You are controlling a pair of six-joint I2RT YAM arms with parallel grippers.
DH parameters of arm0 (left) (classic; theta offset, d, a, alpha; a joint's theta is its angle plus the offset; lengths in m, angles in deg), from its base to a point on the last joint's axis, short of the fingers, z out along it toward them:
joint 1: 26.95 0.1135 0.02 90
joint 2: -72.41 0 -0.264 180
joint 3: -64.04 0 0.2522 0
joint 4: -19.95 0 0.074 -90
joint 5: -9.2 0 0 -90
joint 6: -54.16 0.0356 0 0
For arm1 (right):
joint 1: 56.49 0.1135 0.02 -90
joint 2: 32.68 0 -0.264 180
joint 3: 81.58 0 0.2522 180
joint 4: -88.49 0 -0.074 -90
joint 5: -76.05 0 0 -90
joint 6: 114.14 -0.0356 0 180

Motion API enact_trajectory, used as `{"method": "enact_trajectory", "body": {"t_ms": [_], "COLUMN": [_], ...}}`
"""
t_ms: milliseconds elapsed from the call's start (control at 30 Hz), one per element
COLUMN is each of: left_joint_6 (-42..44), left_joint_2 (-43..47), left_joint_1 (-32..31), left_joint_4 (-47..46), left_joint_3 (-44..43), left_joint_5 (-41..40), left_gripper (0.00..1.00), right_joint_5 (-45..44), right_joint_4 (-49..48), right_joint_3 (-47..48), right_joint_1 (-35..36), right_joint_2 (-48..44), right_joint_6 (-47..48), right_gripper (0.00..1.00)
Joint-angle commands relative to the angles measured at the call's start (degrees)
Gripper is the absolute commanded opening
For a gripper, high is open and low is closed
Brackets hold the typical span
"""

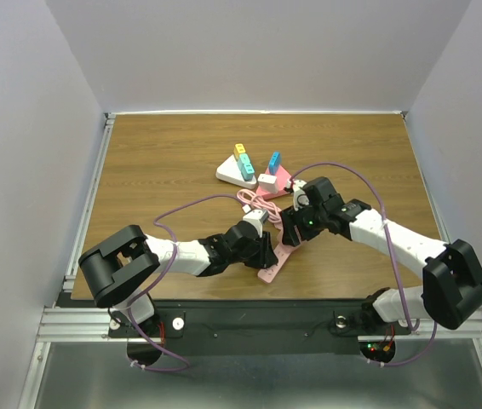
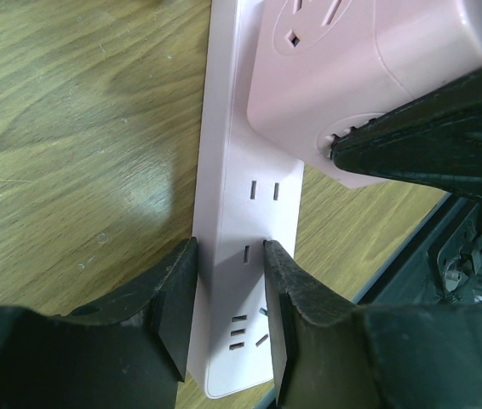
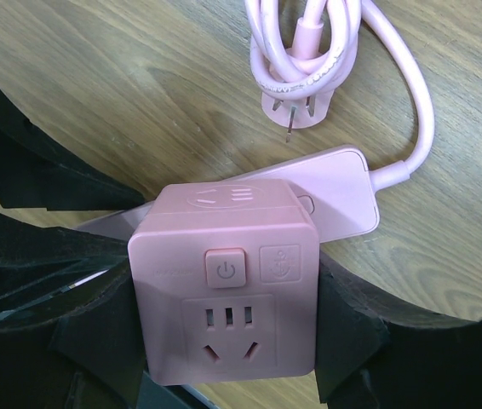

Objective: Insert the plug

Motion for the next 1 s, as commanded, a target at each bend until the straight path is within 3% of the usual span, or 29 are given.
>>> {"method": "enact_trajectory", "body": {"t_ms": [0, 567, 967], "left_joint_6": [2.9, -0.3, -1.3], "left_joint_2": [-5.7, -5.0, -0.2], "left_joint_1": [0.4, 2.0, 5.5], "left_joint_4": [14.4, 15.1, 21.8], "left_joint_3": [3.1, 4.6, 3.6], "left_joint_5": [-4.6, -4.7, -8.8], "left_gripper": [0.00, 0.00, 0.00], "right_joint_5": [-0.4, 0.5, -1.9], "right_joint_4": [-0.4, 0.6, 3.1], "right_joint_3": [2.0, 3.2, 4.8], "right_joint_1": [0.5, 0.9, 1.9], "right_joint_2": [1.2, 3.4, 5.1], "right_joint_6": [1.5, 3.4, 5.6], "right_gripper": [0.01, 0.00, 0.00]}}
